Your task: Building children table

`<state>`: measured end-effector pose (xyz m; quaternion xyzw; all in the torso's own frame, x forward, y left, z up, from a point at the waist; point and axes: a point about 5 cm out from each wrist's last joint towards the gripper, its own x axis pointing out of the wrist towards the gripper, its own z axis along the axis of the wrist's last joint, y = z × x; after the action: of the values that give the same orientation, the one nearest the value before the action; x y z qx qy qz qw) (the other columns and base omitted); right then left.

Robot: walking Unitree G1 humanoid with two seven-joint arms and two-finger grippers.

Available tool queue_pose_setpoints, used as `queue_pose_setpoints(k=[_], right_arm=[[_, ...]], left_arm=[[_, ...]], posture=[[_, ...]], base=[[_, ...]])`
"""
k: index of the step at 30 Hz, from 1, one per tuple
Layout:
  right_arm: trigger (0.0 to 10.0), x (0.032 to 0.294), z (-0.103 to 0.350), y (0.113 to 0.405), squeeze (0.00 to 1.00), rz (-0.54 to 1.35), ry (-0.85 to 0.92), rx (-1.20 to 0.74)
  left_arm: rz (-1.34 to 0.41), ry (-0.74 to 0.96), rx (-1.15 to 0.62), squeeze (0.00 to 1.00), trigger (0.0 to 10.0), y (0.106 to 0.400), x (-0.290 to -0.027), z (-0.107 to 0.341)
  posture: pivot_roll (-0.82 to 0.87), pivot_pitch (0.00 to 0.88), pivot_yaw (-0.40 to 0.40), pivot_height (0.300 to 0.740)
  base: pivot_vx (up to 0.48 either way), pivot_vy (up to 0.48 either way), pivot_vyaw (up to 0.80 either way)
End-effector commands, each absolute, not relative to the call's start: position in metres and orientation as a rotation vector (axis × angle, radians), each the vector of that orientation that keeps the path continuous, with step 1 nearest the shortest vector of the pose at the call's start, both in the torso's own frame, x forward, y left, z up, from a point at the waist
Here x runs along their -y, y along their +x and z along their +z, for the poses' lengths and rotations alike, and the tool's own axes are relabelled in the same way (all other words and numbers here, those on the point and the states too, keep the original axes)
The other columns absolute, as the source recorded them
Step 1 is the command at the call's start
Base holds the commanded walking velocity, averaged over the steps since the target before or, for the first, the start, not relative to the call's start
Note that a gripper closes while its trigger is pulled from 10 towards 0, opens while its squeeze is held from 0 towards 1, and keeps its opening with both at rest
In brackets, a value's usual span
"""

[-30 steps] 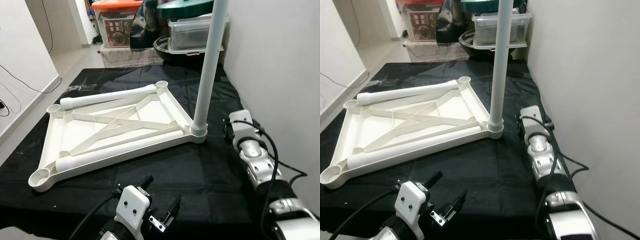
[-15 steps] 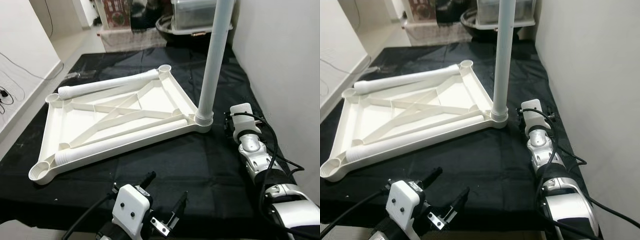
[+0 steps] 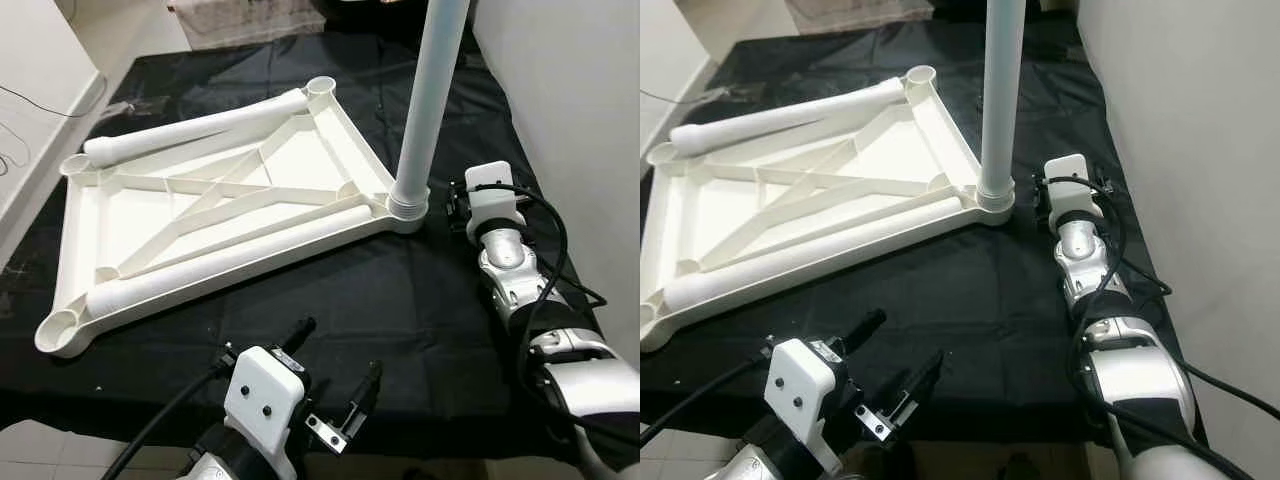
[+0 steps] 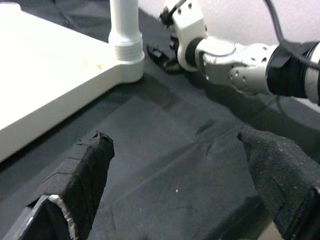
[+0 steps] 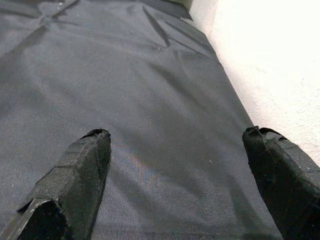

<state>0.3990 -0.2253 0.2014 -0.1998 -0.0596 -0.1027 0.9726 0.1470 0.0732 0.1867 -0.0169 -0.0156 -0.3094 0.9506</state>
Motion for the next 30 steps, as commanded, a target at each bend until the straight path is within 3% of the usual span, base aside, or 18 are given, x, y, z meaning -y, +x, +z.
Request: queue_pose_setpoints(k=[1, 11, 14, 30], right_arm=[[10.0, 0.219, 0.177, 0.396, 0.0, -0.165, -0.388, 0.03], [10.0, 0.189, 0.168, 0.4, 0.0, 0.046, -0.149, -0.011], [10.0, 0.166, 0.169, 0.4, 0.0, 0.237, -0.056, 0.016], [10.0, 0.15, 0.176, 0.394, 0.0, 0.449, -0.107, 0.119]], left_arm=[[-0.618, -0.029, 0.02, 0.0, 10.0, 0.144, -0.075, 0.188], [-0.612, -0.029, 0.013, 0.0, 10.0, 0.143, -0.073, 0.19], [-0.605, -0.013, 0.007, 0.0, 10.0, 0.146, -0.076, 0.191], [-0.586, 0.015, 0.02, 0.0, 10.0, 0.153, -0.079, 0.193]], posture=[[0.2, 0.353, 0.117, 0.74], [0.22, 0.352, 0.122, 0.74], [0.22, 0.347, 0.12, 0.74], [0.2, 0.34, 0.112, 0.74]], base=[[0.0, 0.0, 0.0], [0.0, 0.0, 0.0], [0.0, 0.0, 0.0], [0.0, 0.0, 0.0]])
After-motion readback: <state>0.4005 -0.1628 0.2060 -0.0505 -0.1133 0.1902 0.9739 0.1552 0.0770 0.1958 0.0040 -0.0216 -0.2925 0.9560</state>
